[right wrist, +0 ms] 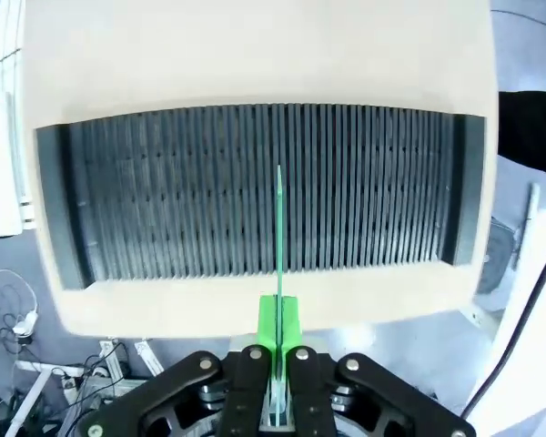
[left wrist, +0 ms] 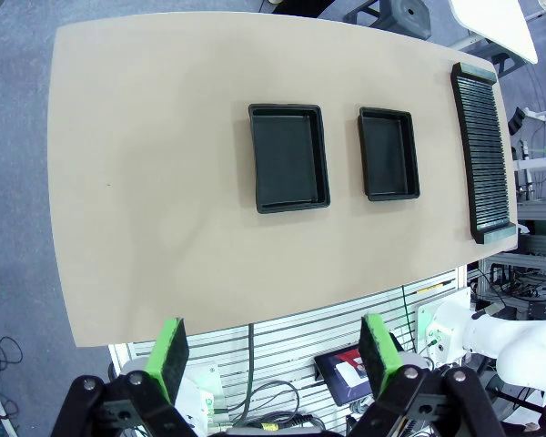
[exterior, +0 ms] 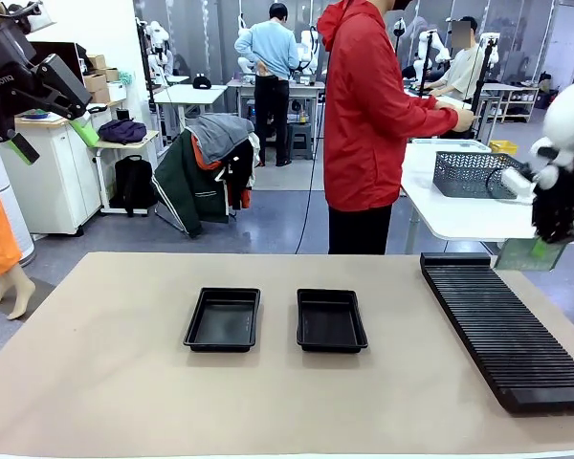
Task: Inspect and transfer BCBs to ESD trays.
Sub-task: Pick up the Blank PCB from the PCB Rack and place it in the left ESD tray.
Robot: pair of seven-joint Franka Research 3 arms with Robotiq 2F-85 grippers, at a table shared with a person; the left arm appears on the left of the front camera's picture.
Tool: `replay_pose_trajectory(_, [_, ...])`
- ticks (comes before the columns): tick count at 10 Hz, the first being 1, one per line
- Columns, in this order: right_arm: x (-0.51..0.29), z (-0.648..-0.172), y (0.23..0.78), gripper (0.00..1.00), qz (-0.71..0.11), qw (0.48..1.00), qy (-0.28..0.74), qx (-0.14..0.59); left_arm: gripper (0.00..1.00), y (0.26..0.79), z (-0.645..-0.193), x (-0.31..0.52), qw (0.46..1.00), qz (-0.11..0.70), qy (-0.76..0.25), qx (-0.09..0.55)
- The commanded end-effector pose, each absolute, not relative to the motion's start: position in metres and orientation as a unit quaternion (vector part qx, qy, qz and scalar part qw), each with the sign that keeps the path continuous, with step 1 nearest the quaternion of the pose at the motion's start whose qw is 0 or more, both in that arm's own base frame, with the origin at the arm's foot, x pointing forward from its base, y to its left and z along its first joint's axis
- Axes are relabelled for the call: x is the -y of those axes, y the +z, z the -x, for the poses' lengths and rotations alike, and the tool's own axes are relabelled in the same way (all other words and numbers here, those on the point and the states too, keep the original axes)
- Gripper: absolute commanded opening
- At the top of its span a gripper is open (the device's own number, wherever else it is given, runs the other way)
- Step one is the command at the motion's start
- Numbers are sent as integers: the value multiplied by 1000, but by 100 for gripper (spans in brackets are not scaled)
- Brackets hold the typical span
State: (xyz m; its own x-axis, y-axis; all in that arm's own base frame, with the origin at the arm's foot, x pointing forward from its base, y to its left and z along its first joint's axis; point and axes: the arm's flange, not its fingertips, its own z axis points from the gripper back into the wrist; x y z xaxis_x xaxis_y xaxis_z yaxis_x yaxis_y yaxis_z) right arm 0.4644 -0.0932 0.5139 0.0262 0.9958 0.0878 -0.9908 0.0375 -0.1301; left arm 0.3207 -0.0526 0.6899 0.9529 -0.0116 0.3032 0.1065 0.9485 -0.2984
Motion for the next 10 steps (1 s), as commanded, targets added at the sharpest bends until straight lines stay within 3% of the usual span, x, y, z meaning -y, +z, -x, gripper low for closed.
replay_pose_trajectory(1, [101,-444,553,0,26,714,697,67,100,689,-320,52,976,158,-29,150])
replay_pose_trajectory(5, [109,-408,615,0,49,716,691,87,100,689,-320,52,976,158,-29,150])
replay_pose_trajectory(10, [110,-405,622,0,49,715,690,102,100,689,-320,52,976,158,-29,150])
